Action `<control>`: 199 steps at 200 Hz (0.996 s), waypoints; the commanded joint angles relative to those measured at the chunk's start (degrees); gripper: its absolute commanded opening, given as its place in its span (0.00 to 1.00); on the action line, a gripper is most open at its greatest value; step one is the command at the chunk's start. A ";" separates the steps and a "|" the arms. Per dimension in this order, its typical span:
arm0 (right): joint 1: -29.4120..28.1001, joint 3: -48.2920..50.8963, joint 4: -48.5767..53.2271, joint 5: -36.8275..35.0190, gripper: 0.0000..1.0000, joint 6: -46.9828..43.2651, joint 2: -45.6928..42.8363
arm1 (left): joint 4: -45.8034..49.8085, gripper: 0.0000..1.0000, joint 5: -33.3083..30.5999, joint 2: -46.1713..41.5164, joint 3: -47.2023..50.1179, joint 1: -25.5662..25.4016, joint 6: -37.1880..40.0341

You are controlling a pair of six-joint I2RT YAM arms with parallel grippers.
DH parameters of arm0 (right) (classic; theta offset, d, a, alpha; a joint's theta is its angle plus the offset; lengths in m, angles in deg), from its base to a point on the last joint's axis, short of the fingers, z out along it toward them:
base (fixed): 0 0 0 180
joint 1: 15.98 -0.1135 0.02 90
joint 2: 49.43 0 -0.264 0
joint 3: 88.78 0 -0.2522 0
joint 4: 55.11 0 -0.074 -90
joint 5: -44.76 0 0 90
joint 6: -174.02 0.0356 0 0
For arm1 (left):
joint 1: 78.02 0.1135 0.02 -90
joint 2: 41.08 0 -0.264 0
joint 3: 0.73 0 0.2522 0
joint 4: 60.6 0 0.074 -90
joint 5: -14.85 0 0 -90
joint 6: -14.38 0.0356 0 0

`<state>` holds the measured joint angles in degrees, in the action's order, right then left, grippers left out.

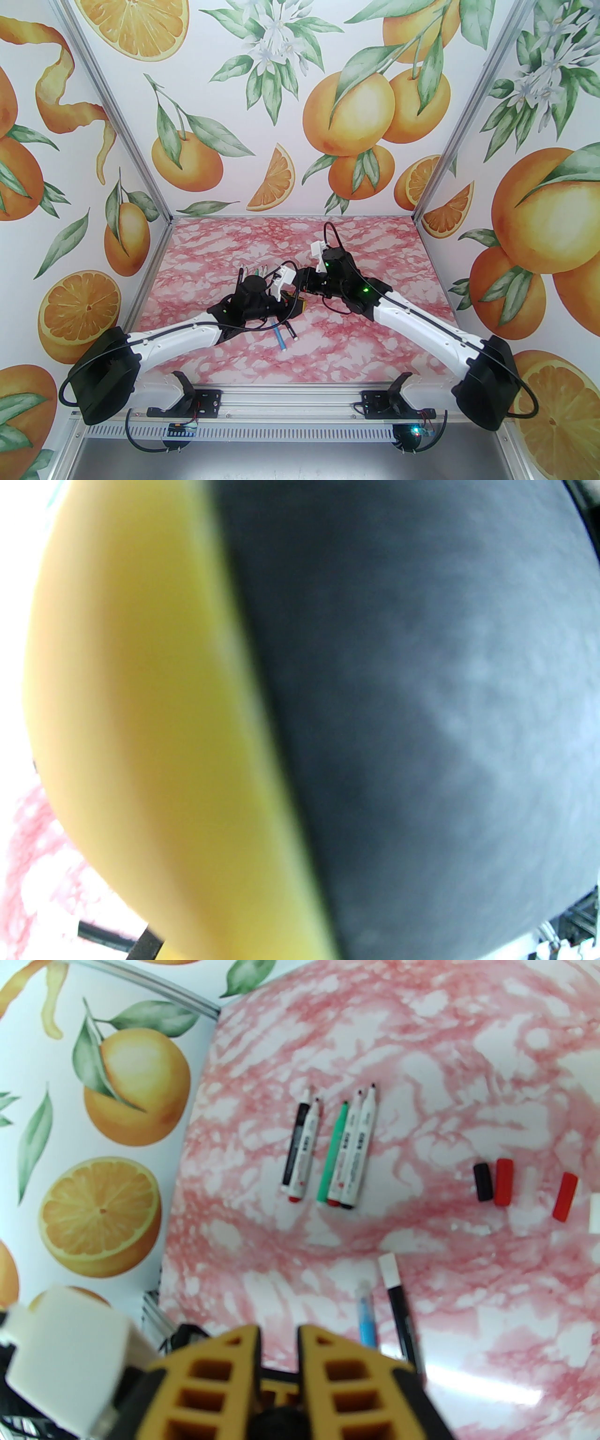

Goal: Open the pen caps

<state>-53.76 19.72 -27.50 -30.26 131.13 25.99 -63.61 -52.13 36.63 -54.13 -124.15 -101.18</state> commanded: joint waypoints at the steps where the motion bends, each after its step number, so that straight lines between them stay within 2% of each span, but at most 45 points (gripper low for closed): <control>1: 6.58 1.21 -7.61 -3.90 0.07 -2.10 -3.28 | 1.19 0.00 7.87 -1.88 0.84 1.11 -0.72; 48: 9.47 3.70 -17.78 8.90 0.08 -4.49 -4.13 | -0.56 0.00 14.45 -1.68 0.76 3.25 -2.61; 68: 9.96 5.09 -19.63 8.90 0.08 -3.61 -4.99 | -1.03 0.00 14.15 -2.70 1.48 3.97 -3.01; 108: 9.92 6.27 -20.46 4.55 0.10 -1.50 -6.10 | 0.72 0.00 11.78 -3.33 1.48 3.94 -2.14; 133: 9.98 4.18 -11.91 -0.30 0.11 -5.80 -5.96 | 2.97 0.00 7.53 -5.11 1.93 4.02 -1.57; 167: 10.63 2.34 2.89 -8.35 0.12 -14.23 -5.28 | 11.32 0.00 -4.14 -8.77 0.94 4.02 0.80; 199: 12.61 2.43 11.12 -11.58 0.12 -19.24 -3.01 | 14.01 0.00 -8.09 -11.71 0.60 3.99 2.37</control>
<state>-42.79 23.51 -26.76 -36.25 118.35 21.16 -53.60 -54.53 27.71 -53.08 -120.37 -101.20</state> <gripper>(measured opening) 0.176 0.186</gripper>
